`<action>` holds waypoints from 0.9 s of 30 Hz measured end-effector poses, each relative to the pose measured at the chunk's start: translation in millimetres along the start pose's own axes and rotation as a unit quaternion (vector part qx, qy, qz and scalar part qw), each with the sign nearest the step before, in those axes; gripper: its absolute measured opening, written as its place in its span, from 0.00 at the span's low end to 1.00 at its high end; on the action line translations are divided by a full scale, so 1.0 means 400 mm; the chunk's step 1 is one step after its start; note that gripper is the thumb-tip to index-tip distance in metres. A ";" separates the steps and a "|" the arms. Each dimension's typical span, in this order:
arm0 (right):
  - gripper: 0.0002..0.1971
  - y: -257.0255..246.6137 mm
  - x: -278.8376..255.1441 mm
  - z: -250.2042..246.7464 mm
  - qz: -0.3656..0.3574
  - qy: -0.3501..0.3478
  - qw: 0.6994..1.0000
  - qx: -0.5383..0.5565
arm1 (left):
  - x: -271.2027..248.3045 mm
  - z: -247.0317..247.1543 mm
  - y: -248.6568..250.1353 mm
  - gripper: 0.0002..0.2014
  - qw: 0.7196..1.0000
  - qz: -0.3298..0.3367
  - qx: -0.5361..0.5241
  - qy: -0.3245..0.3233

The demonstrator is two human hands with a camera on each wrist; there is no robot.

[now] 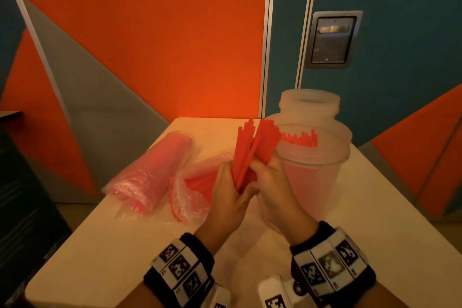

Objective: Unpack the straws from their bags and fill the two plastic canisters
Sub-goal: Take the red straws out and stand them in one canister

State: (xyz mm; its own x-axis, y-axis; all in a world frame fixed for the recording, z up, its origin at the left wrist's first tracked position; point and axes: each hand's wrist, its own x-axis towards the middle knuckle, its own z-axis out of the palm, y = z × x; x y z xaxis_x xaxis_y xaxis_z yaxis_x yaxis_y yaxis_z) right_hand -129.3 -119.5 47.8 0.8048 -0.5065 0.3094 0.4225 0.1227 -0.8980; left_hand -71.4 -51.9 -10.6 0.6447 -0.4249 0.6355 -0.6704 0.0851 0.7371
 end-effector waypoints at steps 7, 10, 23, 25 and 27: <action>0.24 0.023 -0.008 -0.028 0.102 -0.050 0.989 0.090 | -0.036 0.015 -0.015 0.24 0.999 -0.025 0.031 -0.012; 0.22 0.042 -0.006 -0.016 0.068 0.015 0.997 -0.024 | -0.052 0.026 -0.011 0.24 0.998 -0.050 -0.014 -0.046; 0.14 -0.006 -0.004 -0.024 -0.012 0.046 0.998 -0.045 | -0.015 -0.103 0.046 0.31 0.997 -0.031 0.004 -0.071; 0.09 0.005 -0.017 -0.009 -0.004 0.025 0.996 -0.081 | 0.022 -0.112 0.094 0.29 0.999 0.012 0.017 -0.035; 0.07 0.028 -0.029 0.006 0.004 0.017 0.995 -0.102 | 0.054 -0.098 0.155 0.25 0.996 0.068 -0.034 -0.040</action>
State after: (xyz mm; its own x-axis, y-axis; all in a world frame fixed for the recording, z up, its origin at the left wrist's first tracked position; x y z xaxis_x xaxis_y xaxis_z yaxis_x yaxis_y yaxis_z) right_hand -132.7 -110.2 34.8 0.7919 -0.5351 0.2942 0.3203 -0.0462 -0.9462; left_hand -84.7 -20.3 57.8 0.5159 -0.4761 0.7122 -0.7218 0.2061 0.6607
